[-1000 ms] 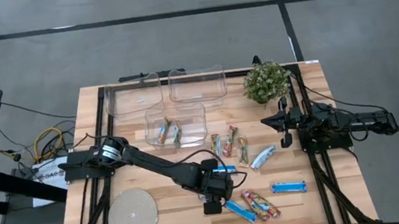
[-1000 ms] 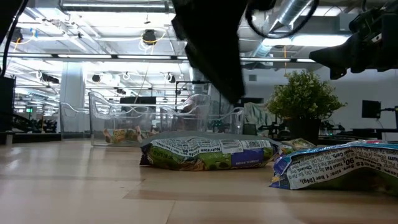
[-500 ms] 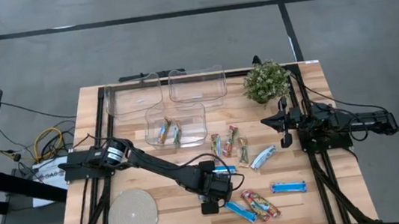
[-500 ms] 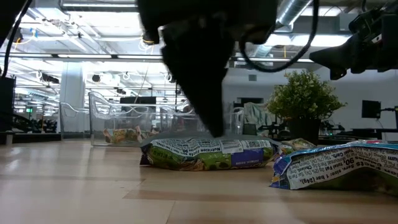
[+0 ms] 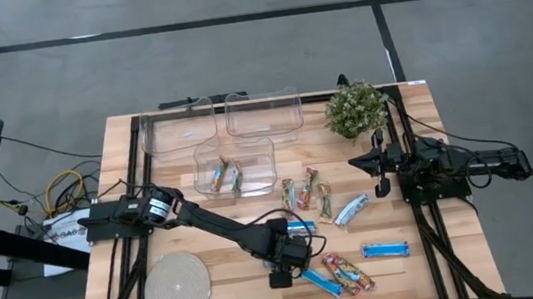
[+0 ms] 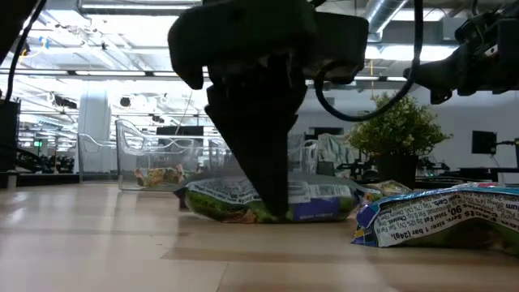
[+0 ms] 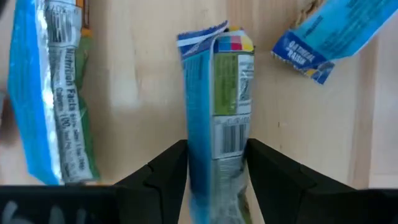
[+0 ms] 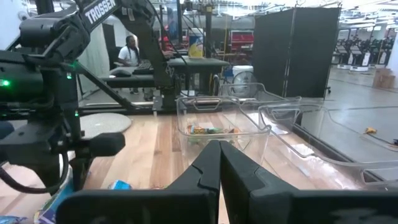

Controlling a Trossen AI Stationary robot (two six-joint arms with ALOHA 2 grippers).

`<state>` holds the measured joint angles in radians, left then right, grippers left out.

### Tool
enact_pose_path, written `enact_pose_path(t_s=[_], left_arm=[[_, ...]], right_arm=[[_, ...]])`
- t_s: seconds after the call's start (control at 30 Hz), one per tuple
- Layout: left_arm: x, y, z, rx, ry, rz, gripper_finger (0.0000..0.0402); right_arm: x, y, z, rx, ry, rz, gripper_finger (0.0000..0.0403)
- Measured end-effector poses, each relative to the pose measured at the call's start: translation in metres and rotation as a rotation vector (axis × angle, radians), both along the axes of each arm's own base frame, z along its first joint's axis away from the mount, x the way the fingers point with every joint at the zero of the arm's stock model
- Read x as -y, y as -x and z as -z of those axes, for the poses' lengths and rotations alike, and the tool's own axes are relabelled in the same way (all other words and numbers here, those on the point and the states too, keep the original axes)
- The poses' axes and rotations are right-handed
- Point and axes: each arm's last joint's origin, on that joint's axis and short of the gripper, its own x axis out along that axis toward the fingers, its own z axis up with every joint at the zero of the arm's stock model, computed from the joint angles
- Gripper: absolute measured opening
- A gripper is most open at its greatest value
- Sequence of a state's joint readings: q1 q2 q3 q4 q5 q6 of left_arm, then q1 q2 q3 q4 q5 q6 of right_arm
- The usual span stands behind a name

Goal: Pick and place Granola Bars by type
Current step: Put the blue granola bar into the top left transparent bin

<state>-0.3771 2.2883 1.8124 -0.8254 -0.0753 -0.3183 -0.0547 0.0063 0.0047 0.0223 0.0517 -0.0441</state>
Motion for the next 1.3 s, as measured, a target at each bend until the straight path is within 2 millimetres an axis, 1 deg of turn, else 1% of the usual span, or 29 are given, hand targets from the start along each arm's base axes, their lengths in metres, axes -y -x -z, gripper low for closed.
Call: enact_pose_path(t_s=[0.07, 0.37, 0.47, 0.7, 0.83, 1.13, 1.3], left_arm=[[0.0002, -0.0006, 0.0035, -0.005, -0.003, 0.0, 0.0157], [-0.0015, 0.0002, 0.0032, -0.011, -0.019, -0.005, 0.0151], [-0.0013, 0.0003, 0.0032, -0.013, -0.013, -0.007, 0.0133], [-0.0011, 0.0003, 0.0032, -0.017, 0.004, -0.037, 0.0074], [-0.0009, -0.0001, 0.0031, -0.013, 0.014, -0.067, 0.0057], [0.0009, -0.0015, 0.0024, -0.016, 0.084, -0.128, 0.0054], [0.0027, -0.0056, -0.0062, 0.006, 0.112, -0.158, 0.0051]], right_arm=[[0.0, 0.0, 0.0, 0.0, 0.0, 0.0, 0.0], [0.0, 0.0, 0.0001, -0.001, 0.0, 0.0, 0.0], [0.0, 0.0, 0.0, 0.0, 0.0, 0.0, 0.0], [0.0, 0.0, 0.0001, 0.0, 0.0, 0.0, 0.0], [0.0, 0.0, 0.0, 0.0, 0.0, 0.0, 0.0], [0.0, 0.0, 0.0, 0.0, 0.0, 0.0, 0.0], [0.0, 0.0, 0.0001, 0.0, 0.0, 0.0, 0.0]])
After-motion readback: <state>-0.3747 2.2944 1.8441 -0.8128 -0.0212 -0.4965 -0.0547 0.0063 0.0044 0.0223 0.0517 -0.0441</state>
